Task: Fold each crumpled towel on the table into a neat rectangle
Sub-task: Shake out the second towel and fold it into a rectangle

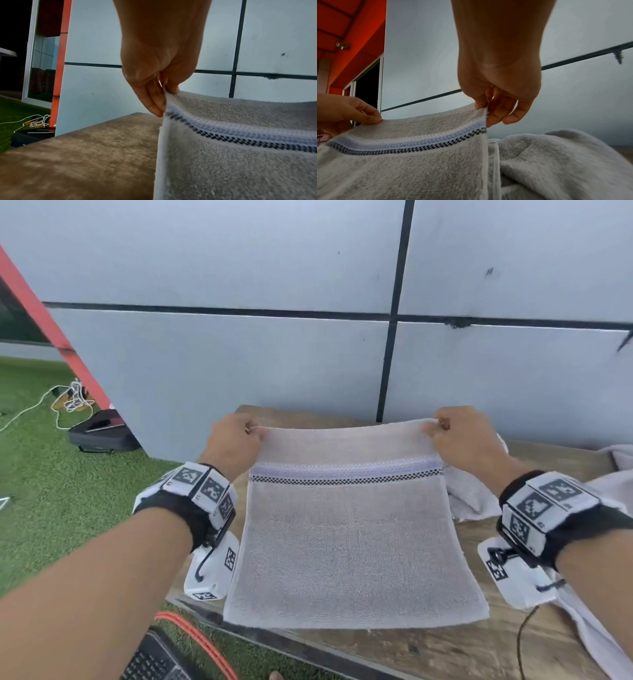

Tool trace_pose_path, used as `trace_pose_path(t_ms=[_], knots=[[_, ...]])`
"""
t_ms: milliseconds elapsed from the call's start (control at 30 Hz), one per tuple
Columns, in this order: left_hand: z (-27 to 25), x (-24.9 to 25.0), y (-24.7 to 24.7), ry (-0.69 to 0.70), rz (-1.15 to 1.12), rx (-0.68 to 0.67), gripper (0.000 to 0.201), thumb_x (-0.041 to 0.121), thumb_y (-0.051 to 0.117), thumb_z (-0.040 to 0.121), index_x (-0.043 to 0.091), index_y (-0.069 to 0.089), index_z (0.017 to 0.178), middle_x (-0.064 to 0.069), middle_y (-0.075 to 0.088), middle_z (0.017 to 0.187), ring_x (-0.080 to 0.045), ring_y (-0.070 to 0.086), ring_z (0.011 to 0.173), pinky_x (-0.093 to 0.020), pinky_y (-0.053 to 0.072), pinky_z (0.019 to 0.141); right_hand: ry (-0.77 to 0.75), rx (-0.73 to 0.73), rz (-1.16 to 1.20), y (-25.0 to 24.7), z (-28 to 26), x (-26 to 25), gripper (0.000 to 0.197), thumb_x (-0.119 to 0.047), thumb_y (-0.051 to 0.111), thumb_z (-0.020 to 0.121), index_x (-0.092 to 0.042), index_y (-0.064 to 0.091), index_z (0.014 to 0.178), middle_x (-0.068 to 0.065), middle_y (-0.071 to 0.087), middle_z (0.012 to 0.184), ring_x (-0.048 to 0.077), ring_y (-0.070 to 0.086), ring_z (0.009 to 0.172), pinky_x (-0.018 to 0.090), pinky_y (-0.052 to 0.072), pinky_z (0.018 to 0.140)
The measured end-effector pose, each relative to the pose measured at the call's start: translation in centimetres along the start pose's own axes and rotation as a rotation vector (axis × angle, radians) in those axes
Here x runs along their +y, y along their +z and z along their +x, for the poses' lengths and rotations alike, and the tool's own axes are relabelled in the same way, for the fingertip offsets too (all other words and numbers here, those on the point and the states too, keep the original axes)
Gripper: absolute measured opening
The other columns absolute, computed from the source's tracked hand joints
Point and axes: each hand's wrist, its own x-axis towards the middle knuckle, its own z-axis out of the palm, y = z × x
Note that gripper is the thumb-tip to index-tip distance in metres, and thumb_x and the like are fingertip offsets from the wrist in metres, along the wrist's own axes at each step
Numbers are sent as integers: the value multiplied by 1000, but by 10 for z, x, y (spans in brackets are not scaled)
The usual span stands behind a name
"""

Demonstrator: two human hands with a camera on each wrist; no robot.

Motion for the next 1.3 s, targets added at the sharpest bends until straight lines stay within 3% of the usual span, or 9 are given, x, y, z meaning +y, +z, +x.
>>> trace_pose_path(t_ms=[167, 300, 433, 533, 667, 767, 967, 1200, 1300], knots=[[26, -9, 30, 11, 127, -14, 15, 28, 61, 95, 15, 65, 90, 0, 65, 89, -24, 62, 89, -31, 44, 70, 11, -52, -188, 23, 35, -4, 28, -20, 55, 93, -17, 48, 66, 2, 55, 76, 28, 55, 80, 33, 45, 71], [28, -19, 48, 15, 176, -95, 10, 26, 68, 91, 20, 64, 83, 0, 68, 89, -15, 61, 73, -31, 52, 61, -47, -183, -271, 42, 39, 0, 15, -19, 54, 96, -14, 67, 99, 3, 66, 103, 26, 59, 99, 28, 42, 82], [32, -28, 52, 35, 107, -108, 15, 24, 77, 84, 23, 64, 76, 2, 67, 81, -16, 63, 75, -31, 54, 65, -77, -194, -209, 50, 40, 5, 16, -20, 57, 90, -10, 69, 85, 7, 68, 80, 28, 62, 75, 33, 54, 67], [31, -29, 49, 65, 81, -116, 14, 16, 78, 84, 17, 65, 78, 2, 65, 79, -8, 56, 69, -24, 42, 57, -87, -123, -43, 50, 32, 1, 10, -15, 64, 91, -10, 72, 87, 4, 62, 70, 17, 55, 59, 24, 44, 50], [18, -18, 44, 22, 112, -112, 19, 15, 77, 82, 17, 61, 92, -4, 65, 95, -19, 63, 80, -29, 51, 64, -167, -39, 134, 40, 7, -5, 5, -15, 73, 88, -19, 73, 85, -10, 49, 58, 4, 45, 48, 13, 34, 46], [-9, 14, 40, 184, 62, -125, 35, 25, 79, 79, 26, 59, 109, 0, 59, 114, -19, 58, 102, -31, 47, 81, -228, -31, 291, 26, -27, -13, 7, -15, 75, 87, -21, 73, 87, -11, 45, 51, 5, 42, 44, 12, 33, 47], [-92, 93, 39, 565, -307, -403, 27, 24, 89, 73, 20, 70, 92, 3, 68, 99, -8, 59, 91, -8, 38, 72, -236, -66, 567, 0, -102, -17, 38, -6, 82, 79, -31, 64, 102, 6, 66, 83, 21, 63, 73, 29, 54, 72], [-137, 104, 62, 570, -427, -400, 19, 18, 87, 75, 15, 71, 84, 4, 72, 85, -10, 63, 82, -23, 49, 78, -170, -107, 671, -16, -156, 5, 29, -2, 76, 85, -24, 68, 103, -10, 75, 86, 9, 70, 85, 16, 54, 80], [-150, 99, 74, 498, -484, -378, 14, 16, 86, 77, 15, 74, 85, 0, 73, 85, -22, 67, 81, -40, 52, 78, -117, -87, 699, -13, -165, 14, 22, -8, 70, 91, -25, 72, 104, -9, 77, 91, 16, 72, 87, 33, 55, 82]])
